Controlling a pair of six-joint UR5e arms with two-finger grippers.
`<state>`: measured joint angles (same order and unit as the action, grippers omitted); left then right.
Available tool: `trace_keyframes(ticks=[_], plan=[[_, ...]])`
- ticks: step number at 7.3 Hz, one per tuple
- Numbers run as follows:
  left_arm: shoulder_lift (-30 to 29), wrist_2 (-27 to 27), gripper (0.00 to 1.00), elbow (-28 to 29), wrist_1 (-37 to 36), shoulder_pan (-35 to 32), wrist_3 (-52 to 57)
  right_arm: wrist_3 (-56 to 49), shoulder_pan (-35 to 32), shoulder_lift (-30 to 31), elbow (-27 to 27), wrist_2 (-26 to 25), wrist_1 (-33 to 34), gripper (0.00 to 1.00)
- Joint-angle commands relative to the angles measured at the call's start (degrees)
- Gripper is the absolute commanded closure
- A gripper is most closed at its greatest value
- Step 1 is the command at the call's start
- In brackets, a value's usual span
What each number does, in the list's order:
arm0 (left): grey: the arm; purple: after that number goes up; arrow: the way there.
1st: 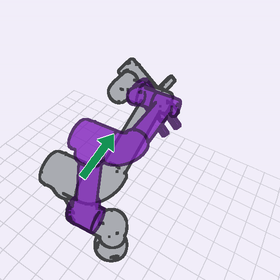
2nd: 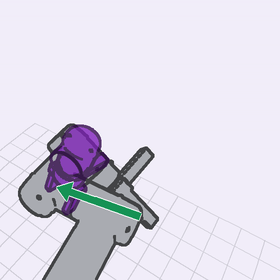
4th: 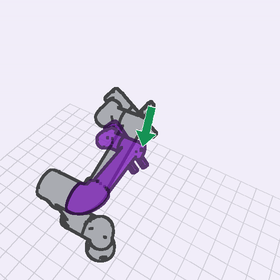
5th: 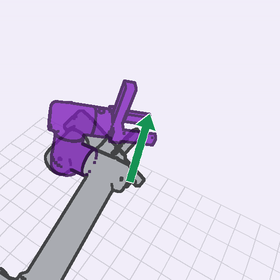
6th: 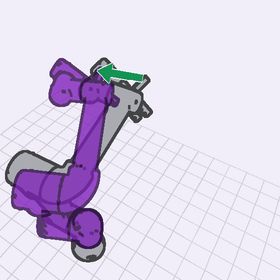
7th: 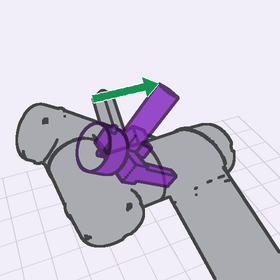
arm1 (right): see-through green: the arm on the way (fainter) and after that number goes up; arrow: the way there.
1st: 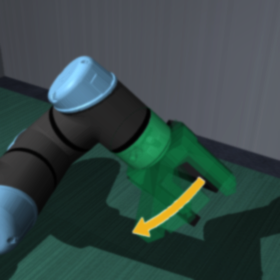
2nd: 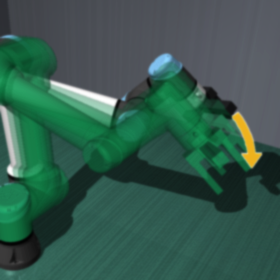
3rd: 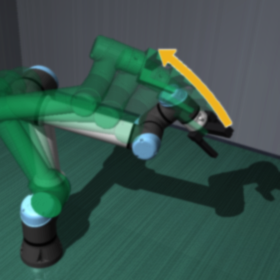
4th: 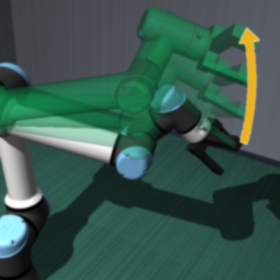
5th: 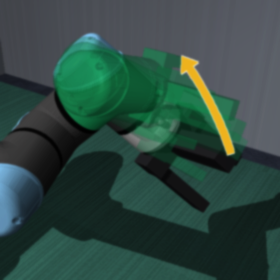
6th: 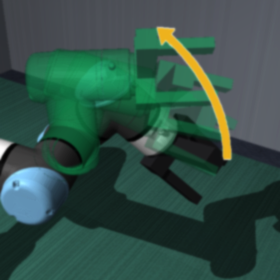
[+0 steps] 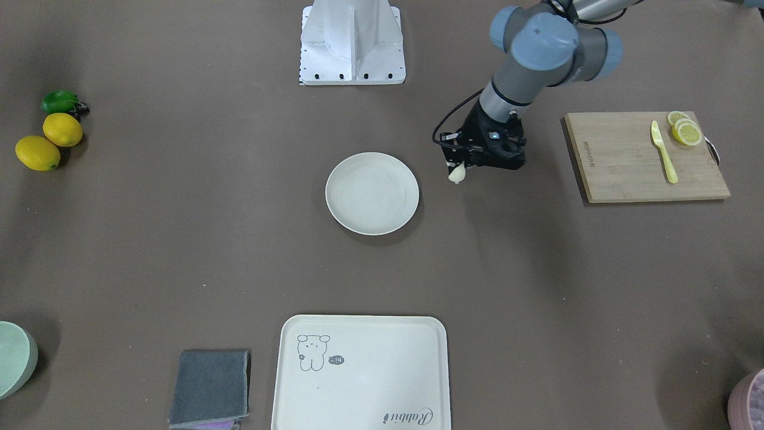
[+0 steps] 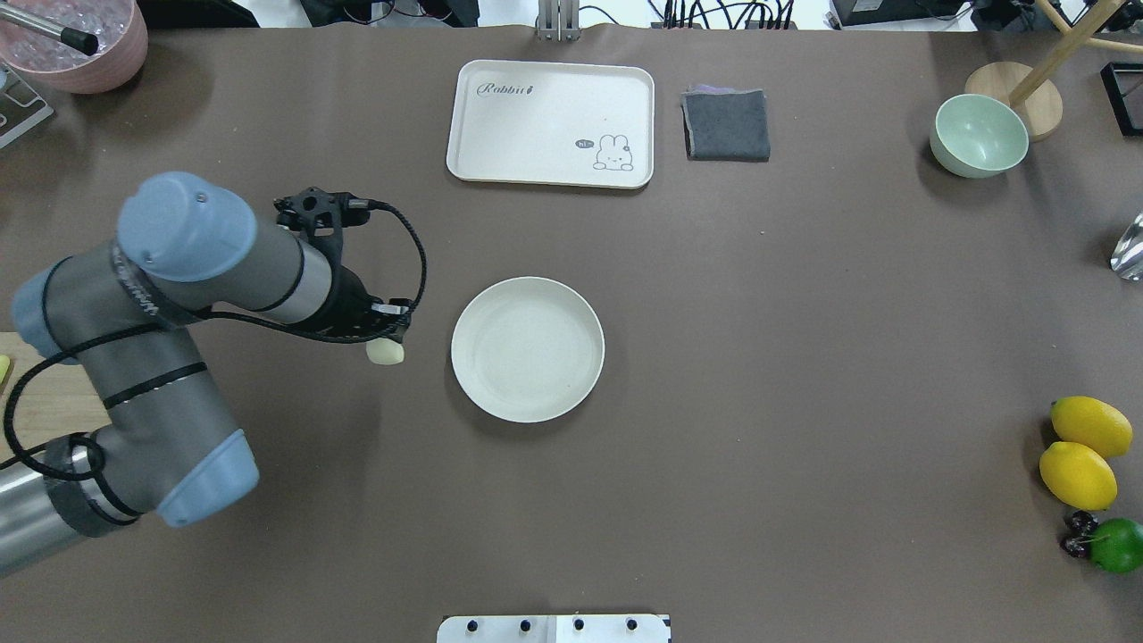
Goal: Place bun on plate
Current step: 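Lift the bun with the left gripper and carry it over the plate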
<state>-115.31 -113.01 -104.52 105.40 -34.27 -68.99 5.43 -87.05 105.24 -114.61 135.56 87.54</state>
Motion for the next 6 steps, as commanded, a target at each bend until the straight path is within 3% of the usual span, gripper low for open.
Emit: trace_keyframes(ticks=[1, 2, 5, 6], plan=[[-9.4, 4.9, 0.8, 4.5, -4.6, 5.0, -5.1, -0.2, 0.0, 0.1, 0.2, 0.0, 0.0, 0.0], [-13.8, 5.9, 0.8, 9.3, -4.4, 5.8, -6.1, -0.2, -0.1, 0.1, 0.2, 0.0, 0.0, 0.0], [-15.2, 6.1, 0.72, 13.7, -1.4, 5.8, -6.1, -0.2, -0.2, 0.7, 0.2, 0.0, -0.1, 0.0], [-15.1, 7.9, 0.56, 14.0, -1.3, 6.2, -6.1, -0.2, -0.6, 0.8, 0.2, 0.0, 0.0, 0.0]])
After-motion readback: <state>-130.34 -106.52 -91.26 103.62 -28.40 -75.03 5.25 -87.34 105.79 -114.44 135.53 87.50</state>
